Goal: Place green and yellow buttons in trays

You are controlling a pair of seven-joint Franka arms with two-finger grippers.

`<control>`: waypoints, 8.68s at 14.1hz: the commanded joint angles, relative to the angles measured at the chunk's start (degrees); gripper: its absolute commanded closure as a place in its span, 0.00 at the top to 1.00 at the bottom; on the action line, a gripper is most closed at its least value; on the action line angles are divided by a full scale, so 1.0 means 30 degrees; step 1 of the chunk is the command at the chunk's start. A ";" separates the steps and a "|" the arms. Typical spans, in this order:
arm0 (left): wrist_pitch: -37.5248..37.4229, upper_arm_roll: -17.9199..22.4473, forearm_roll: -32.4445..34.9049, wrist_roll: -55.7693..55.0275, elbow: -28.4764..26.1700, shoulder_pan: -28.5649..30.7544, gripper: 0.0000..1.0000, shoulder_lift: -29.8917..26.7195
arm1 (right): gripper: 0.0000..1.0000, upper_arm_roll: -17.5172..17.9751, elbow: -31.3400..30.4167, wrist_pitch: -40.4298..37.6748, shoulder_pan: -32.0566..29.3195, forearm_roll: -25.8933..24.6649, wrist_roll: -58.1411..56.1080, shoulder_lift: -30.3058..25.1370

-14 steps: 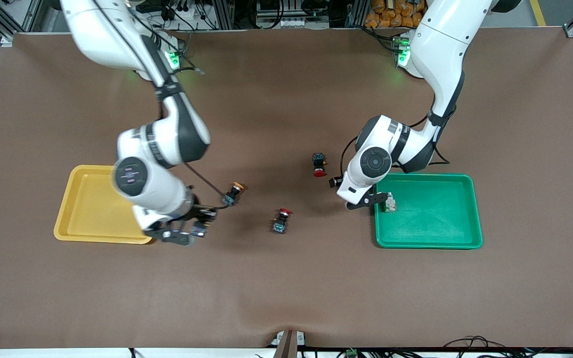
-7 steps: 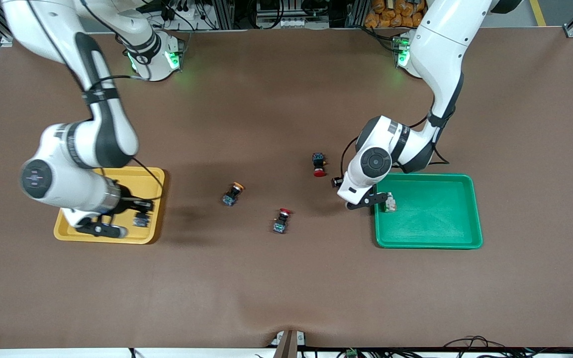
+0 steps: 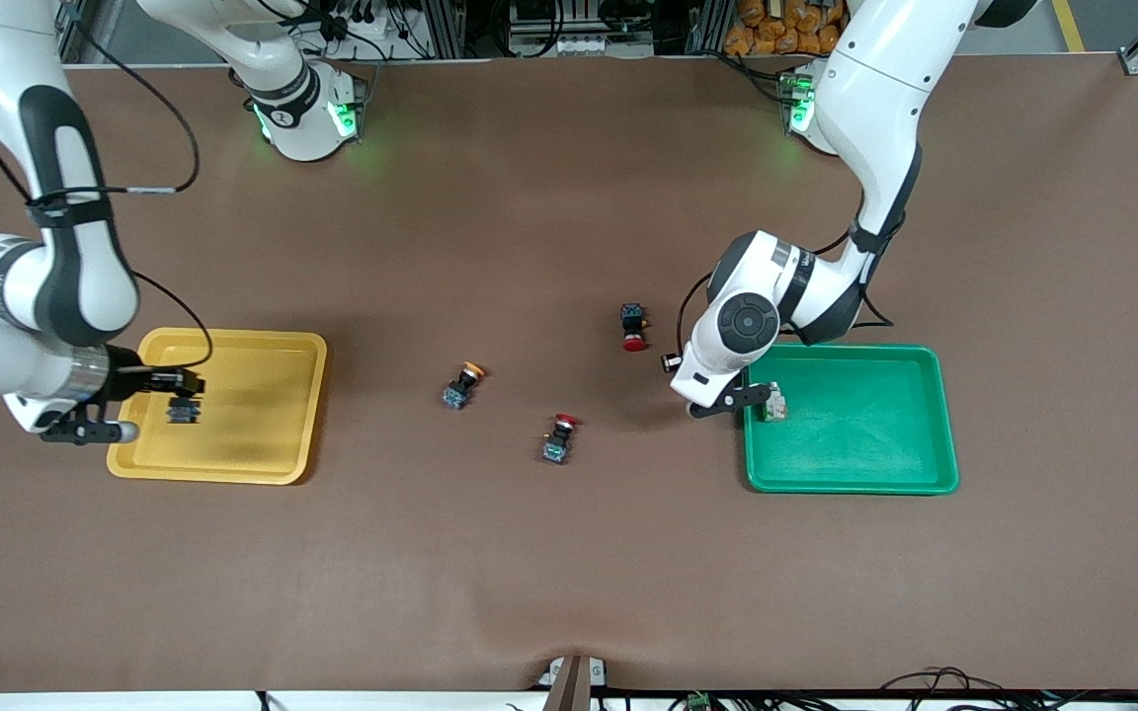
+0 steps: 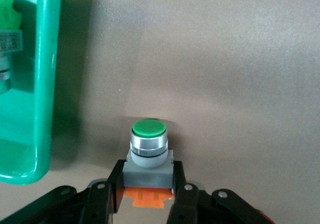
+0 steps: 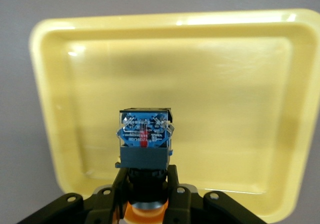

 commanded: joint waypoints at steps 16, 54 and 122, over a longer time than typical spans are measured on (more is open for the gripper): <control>-0.3409 0.0021 0.1812 0.9038 0.1243 0.5959 0.00 -0.0716 | 1.00 0.0656 0.2678 0.0385 0.7369 0.0109 1.1193 0.1246; -0.4866 0.0050 0.2164 1.0684 0.2737 0.7513 1.00 -0.4694 | 0.07 0.0539 0.4148 -0.1695 0.2578 0.0284 0.4573 0.3272; -1.4946 0.3097 0.1168 1.3813 0.5168 0.7337 1.00 -1.2549 | 1.00 0.2912 0.6082 -1.1129 -0.0067 -0.4813 0.4939 -0.8388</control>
